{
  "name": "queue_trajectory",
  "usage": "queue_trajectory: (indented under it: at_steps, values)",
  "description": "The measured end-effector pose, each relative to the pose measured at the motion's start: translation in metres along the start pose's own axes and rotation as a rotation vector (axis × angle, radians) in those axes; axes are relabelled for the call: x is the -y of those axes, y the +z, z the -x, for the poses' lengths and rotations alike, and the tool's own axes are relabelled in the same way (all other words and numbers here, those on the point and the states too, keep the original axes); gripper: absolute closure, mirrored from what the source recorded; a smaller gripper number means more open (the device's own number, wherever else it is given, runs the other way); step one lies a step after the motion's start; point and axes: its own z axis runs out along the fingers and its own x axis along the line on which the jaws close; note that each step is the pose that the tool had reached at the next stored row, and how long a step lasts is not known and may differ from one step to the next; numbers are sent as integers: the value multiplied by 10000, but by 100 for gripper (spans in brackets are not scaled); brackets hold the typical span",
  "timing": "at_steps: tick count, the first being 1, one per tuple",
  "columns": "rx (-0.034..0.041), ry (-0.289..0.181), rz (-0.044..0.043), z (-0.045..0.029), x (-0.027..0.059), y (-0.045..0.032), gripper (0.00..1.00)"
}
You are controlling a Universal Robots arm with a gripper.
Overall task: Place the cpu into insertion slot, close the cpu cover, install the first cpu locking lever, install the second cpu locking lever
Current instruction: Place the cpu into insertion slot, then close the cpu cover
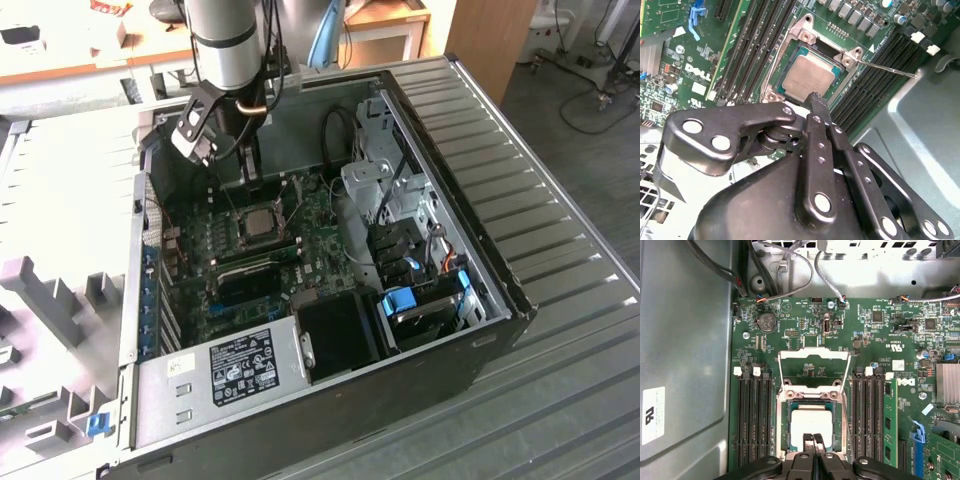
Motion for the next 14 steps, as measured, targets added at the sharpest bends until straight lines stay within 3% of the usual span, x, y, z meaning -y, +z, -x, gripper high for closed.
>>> queue_trajectory:
  at_steps: [14]
  values:
    - [1, 0, -1, 0, -6, 5, 90]
